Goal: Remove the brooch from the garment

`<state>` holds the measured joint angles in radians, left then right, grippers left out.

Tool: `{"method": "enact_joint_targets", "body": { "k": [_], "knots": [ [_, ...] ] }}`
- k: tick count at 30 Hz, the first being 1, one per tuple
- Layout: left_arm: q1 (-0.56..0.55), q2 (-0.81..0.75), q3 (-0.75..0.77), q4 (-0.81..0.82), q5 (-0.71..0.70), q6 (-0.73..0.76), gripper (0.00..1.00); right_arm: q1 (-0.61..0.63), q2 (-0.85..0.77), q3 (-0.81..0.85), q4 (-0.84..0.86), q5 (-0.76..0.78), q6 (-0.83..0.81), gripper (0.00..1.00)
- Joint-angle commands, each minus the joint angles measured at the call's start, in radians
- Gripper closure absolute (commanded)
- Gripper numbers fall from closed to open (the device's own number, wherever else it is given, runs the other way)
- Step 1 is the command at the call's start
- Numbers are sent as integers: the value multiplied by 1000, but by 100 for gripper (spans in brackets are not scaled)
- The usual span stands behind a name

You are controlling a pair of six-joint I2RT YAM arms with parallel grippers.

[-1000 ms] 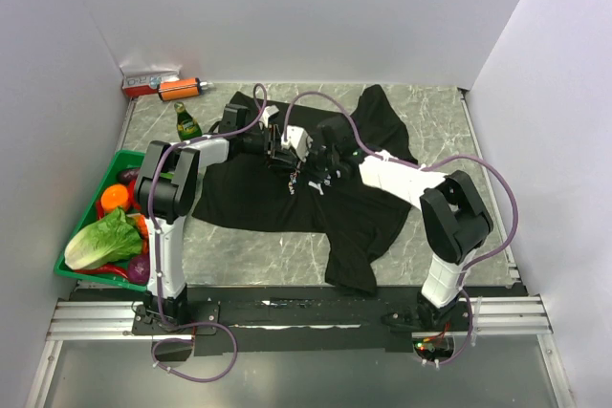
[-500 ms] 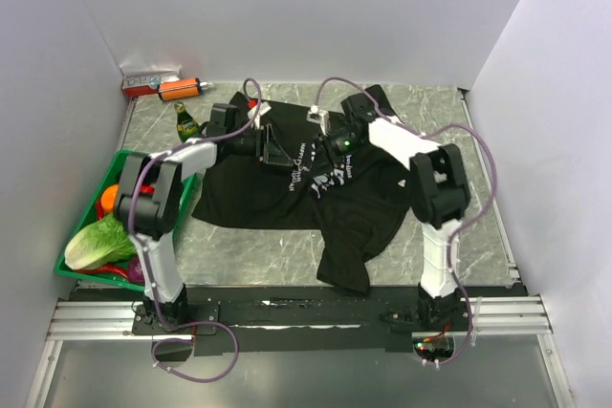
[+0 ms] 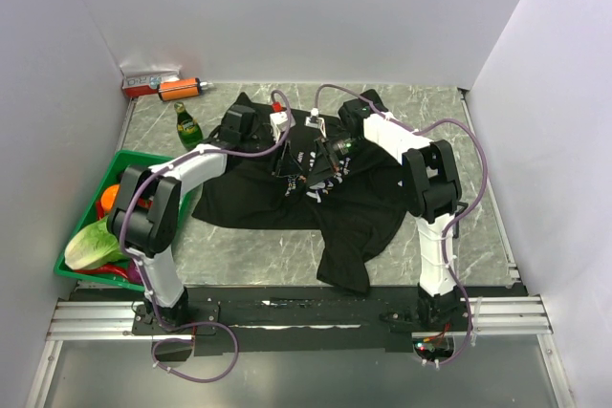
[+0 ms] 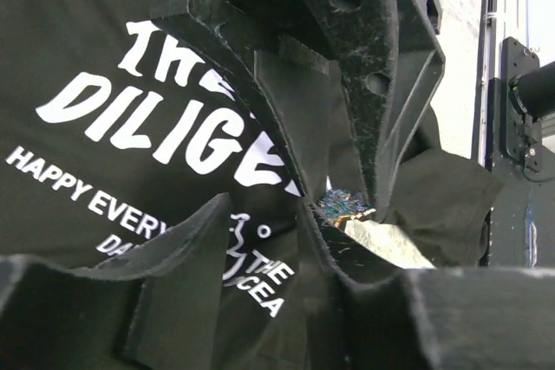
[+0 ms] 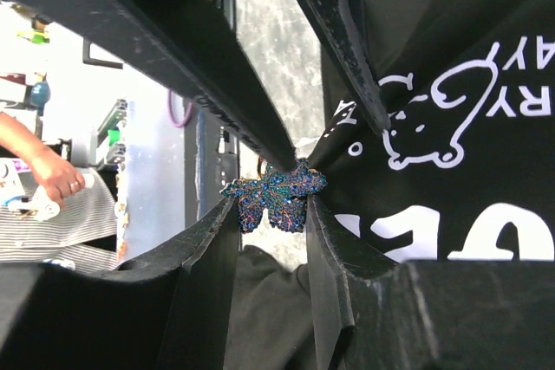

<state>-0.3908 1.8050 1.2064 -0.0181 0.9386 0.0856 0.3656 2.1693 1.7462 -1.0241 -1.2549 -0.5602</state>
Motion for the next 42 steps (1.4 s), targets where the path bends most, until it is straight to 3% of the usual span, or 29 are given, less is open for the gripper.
{"method": "enact_joint_targets", "body": {
  "k": [1, 7, 10, 14, 26, 42],
  "knots": [
    [1, 19, 56, -40, 57, 117, 61, -8, 12, 47, -51, -69, -23, 88],
    [4, 5, 70, -71, 48, 135, 68, -13, 24, 44, -30, -72, 5, 88],
    [32, -36, 51, -51, 74, 143, 66, -16, 30, 44, -27, -70, 19, 88],
    [50, -32, 87, -207, 178, 268, 60, -20, 38, 49, -25, -71, 26, 88],
    [9, 51, 176, -312, 229, 373, 61, -20, 47, 47, -5, -64, 52, 87],
    [-13, 145, 274, -463, 289, 500, 73, -31, 57, 41, 22, -81, 100, 87]
  ]
}}
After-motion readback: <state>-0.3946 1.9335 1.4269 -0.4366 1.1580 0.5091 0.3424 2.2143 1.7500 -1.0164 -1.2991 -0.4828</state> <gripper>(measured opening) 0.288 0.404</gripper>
